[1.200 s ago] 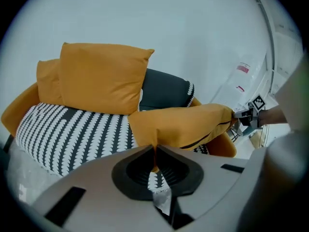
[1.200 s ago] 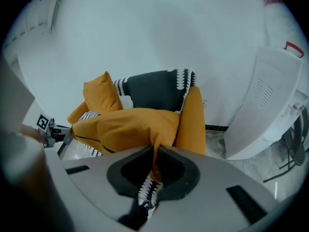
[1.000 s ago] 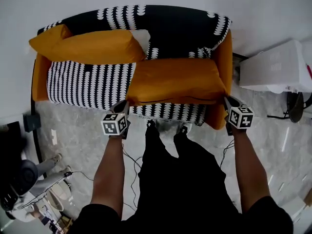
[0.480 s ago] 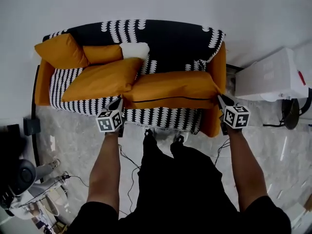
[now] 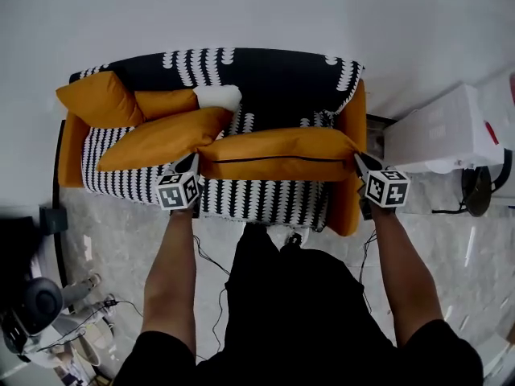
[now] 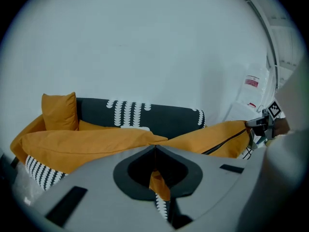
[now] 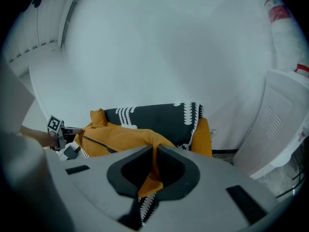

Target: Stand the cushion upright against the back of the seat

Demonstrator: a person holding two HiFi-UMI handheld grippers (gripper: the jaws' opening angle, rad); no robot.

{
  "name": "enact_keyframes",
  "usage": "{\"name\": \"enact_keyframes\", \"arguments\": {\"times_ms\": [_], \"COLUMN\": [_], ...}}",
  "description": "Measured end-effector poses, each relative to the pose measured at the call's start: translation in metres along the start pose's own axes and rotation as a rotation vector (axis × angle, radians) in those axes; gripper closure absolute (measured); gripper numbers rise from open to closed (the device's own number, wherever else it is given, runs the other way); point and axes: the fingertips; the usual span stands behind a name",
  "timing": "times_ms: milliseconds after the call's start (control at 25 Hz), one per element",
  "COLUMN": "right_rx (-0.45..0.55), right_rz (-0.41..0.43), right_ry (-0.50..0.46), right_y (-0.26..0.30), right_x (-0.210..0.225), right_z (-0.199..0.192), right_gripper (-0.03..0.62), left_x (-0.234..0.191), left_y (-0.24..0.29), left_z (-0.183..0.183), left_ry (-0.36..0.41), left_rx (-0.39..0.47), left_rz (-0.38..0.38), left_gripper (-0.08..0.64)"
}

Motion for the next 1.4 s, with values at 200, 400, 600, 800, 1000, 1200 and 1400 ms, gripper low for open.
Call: {"name": "enact_keyframes", "arguments": {"times_ms": [200, 400, 600, 800, 1000, 1200, 1400], "right_rx": [0.009, 0.008, 0.034, 0.022, 0.013, 0.003, 0.036], "right_rz": [-0.065, -0.149, -0.214, -0.269, -0.314, -0.33, -0.357], "right_ry": [0.059, 0.158, 0.228, 0.24, 0.244, 0.234, 0.215], "right_y": [0.019, 0.035, 0.051, 0.075, 0.095, 0.123, 0.145], "right_x": [0.005, 0.017, 0.033, 0.047, 0.058, 0.067, 0.074], "right_z": [0.024, 0.036, 0.057, 0.075, 0.091, 0.113, 0.145], "right_gripper": [0.54, 0.54, 0.54, 0.54, 0.54, 0.54, 0.54], "left_x": [-0.012, -0.022, -0.025, -0.031, -0.036, -0.044, -0.051], "left_y": [0.028, 0.063, 0.1, 0.14, 0.166, 0.188, 0.202], "left_z": [0.064, 0.122, 0.165, 0.185, 0.2, 0.213, 0.227], "left_ry": [0.028, 0.083, 0.167, 0.211, 0.223, 0.243, 0.254], "left_rx": [0.058, 0.062, 0.044, 0.013, 0.015, 0.009, 0.016], "left_rz": [-0.039, -0.105, -0.171, -0.213, -0.246, -0.267, -0.281], "left_gripper": [0.541, 0.541, 0.541, 0.541, 0.541, 0.541, 0.541]}}
Point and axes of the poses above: the fingertips, and each gripper's own axes: y forward along the fingers, x to its right, z out of its top, and after that the axes turned 8 degrees about -z, right-handed
